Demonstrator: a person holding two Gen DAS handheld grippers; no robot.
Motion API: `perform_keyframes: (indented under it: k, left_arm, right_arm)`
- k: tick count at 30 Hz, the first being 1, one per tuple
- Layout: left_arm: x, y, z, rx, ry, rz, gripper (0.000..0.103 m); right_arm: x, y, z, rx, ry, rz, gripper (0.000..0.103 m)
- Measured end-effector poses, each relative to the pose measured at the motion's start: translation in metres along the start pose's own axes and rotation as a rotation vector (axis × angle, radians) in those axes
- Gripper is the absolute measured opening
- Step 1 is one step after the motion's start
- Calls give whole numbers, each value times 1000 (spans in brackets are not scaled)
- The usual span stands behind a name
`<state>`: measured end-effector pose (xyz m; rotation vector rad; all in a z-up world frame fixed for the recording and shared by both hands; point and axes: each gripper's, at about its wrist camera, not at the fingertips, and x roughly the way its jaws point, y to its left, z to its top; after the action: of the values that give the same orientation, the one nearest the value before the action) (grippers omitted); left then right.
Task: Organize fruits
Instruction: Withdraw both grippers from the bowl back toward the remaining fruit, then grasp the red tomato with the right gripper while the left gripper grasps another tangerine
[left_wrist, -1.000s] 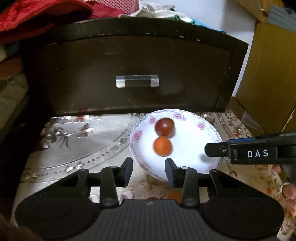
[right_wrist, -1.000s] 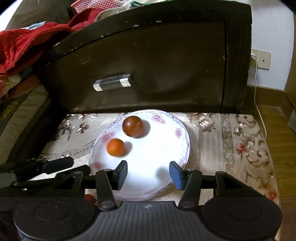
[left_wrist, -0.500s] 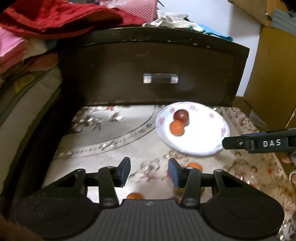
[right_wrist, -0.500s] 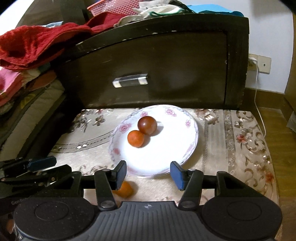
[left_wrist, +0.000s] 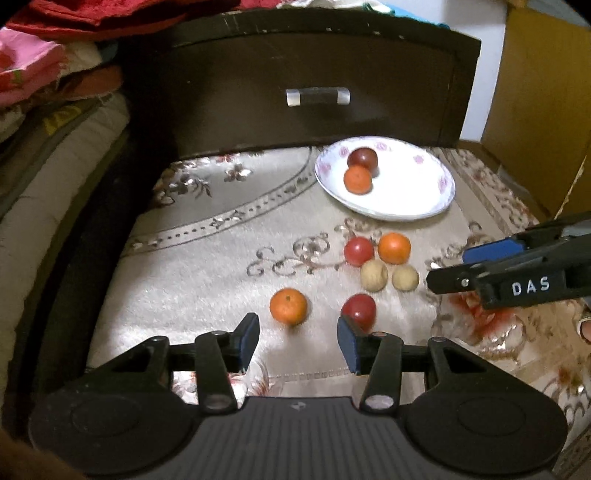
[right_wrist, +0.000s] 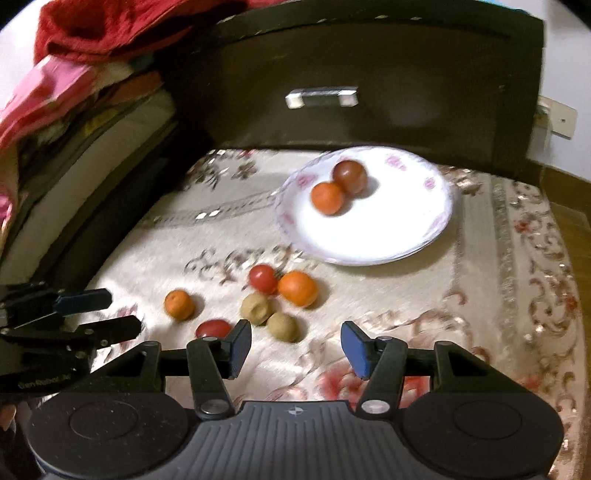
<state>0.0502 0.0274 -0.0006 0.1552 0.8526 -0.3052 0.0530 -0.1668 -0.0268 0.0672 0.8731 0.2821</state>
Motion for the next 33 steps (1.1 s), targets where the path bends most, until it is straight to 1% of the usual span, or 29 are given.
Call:
perform_keyframes:
  k: [4,10,13,15,17,19,23,26,29,32,33]
  left_arm:
    - [4,1,0,-1,7,-7,53]
    - [16,1,-1,5,31,-12,54]
    - [16,4,1,-5,25,-9,54]
    - [13,7,5,-9,14,7,54]
    - [11,13,9,-24,1,22,58]
    - [9,21,12,-56,-10,18,60]
    - [10,29,12,-79,-9,15,60]
    - [15,26,10,-63,7,6,60]
    - [19,23,10,-54,16,-2,60]
    - [22,22,9,-54,22,-8,60]
    - [24,22,9,-54,24,-11,60]
  right_arm:
    - [8,7,-5,-38,24,19,51]
    - [17,12,-9,-59,51,44,51]
    - [20,21,-11,-97,46,69,51]
    - [22,29,-11,-133,42,87,51]
    - [26,39,-11,-179,44,103,51]
    - [28,47,-10,-219,38,123,51]
    - [38,51,-7,-227,35,142,51]
    - [47,49,-6,-218,41,148,50]
    - [54,52,-5,-231,52,154,44]
    - [61,54,-4,-235,54,150,44]
    - [61,54,-4,-237,46,147,40]
